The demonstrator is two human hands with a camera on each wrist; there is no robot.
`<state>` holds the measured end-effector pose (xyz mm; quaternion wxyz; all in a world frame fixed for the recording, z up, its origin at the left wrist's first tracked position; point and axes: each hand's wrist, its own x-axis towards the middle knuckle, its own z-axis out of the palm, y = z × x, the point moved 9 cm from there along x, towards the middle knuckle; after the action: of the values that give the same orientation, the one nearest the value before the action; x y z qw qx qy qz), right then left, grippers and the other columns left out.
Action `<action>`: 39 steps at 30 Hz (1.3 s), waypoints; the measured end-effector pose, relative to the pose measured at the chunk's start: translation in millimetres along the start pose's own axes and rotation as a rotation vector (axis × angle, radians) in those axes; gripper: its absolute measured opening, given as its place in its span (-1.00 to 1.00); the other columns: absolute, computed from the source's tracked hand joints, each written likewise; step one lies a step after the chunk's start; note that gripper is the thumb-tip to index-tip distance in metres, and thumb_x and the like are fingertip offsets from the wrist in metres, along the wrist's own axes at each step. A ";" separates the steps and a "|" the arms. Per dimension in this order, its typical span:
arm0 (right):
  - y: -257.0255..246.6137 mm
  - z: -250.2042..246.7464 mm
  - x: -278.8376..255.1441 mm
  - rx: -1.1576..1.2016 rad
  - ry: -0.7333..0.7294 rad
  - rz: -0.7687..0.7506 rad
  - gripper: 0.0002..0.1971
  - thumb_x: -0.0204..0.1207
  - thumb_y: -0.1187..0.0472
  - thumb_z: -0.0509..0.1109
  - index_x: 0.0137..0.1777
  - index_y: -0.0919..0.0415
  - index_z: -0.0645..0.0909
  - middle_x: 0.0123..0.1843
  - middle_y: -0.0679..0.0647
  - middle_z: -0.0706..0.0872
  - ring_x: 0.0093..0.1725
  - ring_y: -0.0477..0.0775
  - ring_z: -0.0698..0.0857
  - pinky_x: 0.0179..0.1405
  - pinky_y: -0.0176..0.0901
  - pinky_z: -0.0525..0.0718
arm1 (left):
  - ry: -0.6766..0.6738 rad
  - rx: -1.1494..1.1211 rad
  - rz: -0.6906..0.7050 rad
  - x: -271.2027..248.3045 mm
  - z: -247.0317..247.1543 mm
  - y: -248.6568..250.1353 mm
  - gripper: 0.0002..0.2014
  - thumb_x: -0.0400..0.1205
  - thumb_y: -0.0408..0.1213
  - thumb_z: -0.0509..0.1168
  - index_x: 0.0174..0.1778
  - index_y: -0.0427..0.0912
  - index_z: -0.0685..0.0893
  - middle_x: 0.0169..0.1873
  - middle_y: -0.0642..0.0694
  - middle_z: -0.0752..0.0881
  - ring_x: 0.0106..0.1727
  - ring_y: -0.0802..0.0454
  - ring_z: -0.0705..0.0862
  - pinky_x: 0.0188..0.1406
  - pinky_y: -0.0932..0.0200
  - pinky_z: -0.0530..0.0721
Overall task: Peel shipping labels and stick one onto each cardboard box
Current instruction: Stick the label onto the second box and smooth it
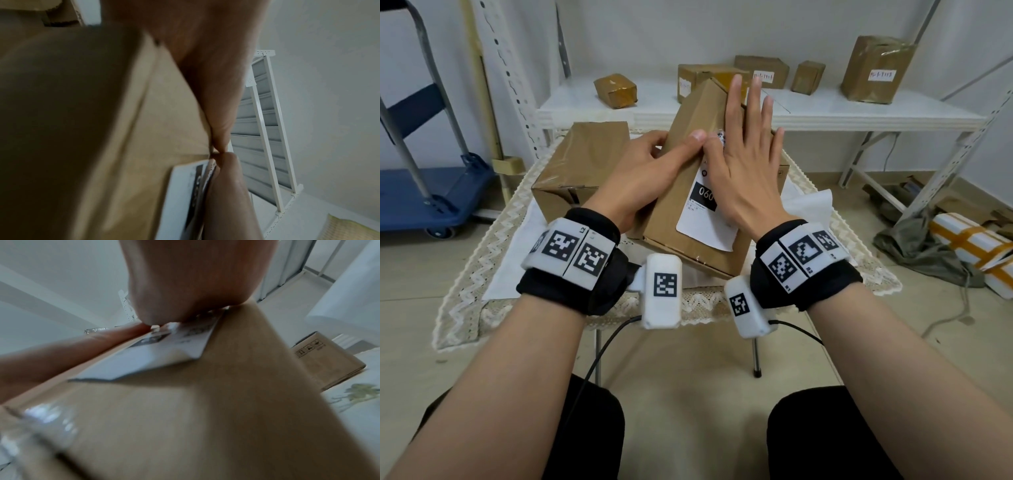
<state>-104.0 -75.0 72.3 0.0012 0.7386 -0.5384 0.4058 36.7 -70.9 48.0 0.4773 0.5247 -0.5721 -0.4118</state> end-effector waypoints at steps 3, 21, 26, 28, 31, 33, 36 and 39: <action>2.6 -6.6 3.8 0.031 0.032 0.017 -0.31 0.73 -0.12 -0.15 0.82 0.03 -0.23 0.83 0.10 -0.29 0.80 0.19 -0.31 0.71 0.45 -0.28 | -0.017 0.004 0.012 0.3 1.7 1.9 -0.40 0.55 0.30 0.44 0.39 0.00 0.67 0.15 -0.03 0.82 0.02 0.05 0.87 0.12 -0.06 0.84; 22.8 -13.5 6.9 0.130 0.035 0.176 -0.37 0.80 -0.11 -0.18 0.81 -0.04 -0.27 0.83 0.08 -0.30 0.80 0.18 -0.30 0.72 0.39 -0.30 | -0.015 0.035 0.022 -2.5 4.4 3.5 -0.38 0.43 0.33 0.47 0.37 0.12 0.67 0.13 0.06 0.81 0.04 0.07 0.86 0.18 -0.11 0.81; -6.1 -21.6 -8.4 0.132 0.089 0.032 -0.36 0.79 -0.17 -0.19 0.82 -0.02 -0.18 0.84 0.06 -0.27 0.80 0.18 -0.28 0.71 0.43 -0.30 | 0.010 0.019 0.005 -0.9 -1.6 -3.1 -0.45 0.48 0.30 0.46 0.31 0.08 0.72 0.11 0.04 0.83 0.04 0.07 0.85 0.18 -0.09 0.81; -11.1 -19.9 -10.8 0.133 0.081 0.017 -0.30 0.72 -0.22 -0.23 0.82 -0.02 -0.18 0.84 0.06 -0.27 0.80 0.18 -0.28 0.72 0.44 -0.28 | 0.014 0.019 0.007 -0.8 -1.6 -4.5 -0.46 0.51 0.29 0.44 0.31 0.07 0.71 0.12 0.04 0.82 0.05 0.09 0.85 0.19 -0.08 0.81; -12.6 -11.6 -12.9 0.102 0.045 0.008 -0.29 0.69 -0.23 -0.26 0.82 -0.03 -0.20 0.84 0.06 -0.29 0.80 0.18 -0.30 0.72 0.42 -0.28 | -0.005 0.022 0.046 -2.0 1.6 -0.3 -0.49 0.53 0.32 0.41 0.30 0.12 0.73 0.15 0.08 0.82 0.10 0.13 0.83 0.22 -0.06 0.80; -11.6 -7.7 -12.8 0.088 0.040 0.016 -0.30 0.71 -0.23 -0.24 0.82 -0.03 -0.20 0.84 0.07 -0.29 0.80 0.19 -0.30 0.72 0.41 -0.28 | -0.028 0.037 0.069 -2.8 3.7 3.1 -0.46 0.51 0.37 0.38 0.31 0.16 0.73 0.16 0.12 0.81 0.14 0.15 0.82 0.25 -0.06 0.78; -8.5 -11.8 -7.2 0.093 0.072 0.043 -0.33 0.77 -0.22 -0.17 0.81 -0.03 -0.21 0.83 0.07 -0.29 0.80 0.20 -0.30 0.72 0.43 -0.23 | -0.059 0.061 0.098 -4.2 5.9 6.8 -0.47 0.50 0.35 0.39 0.30 0.15 0.74 0.12 0.12 0.78 0.11 0.13 0.82 0.24 -0.07 0.79; -5.3 -21.0 1.8 0.127 0.118 0.065 -0.32 0.79 -0.21 -0.11 0.81 -0.02 -0.21 0.83 0.09 -0.30 0.80 0.21 -0.28 0.72 0.45 -0.23 | -0.081 0.068 0.113 -5.4 10.0 10.4 -0.51 0.51 0.26 0.41 0.31 0.13 0.73 0.06 0.12 0.75 0.05 0.08 0.84 0.20 -0.08 0.80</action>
<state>-112.2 -65.0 89.7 -0.0270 0.6942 -0.5341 0.4817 24.7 -64.7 55.5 0.4584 0.4903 -0.6333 -0.3853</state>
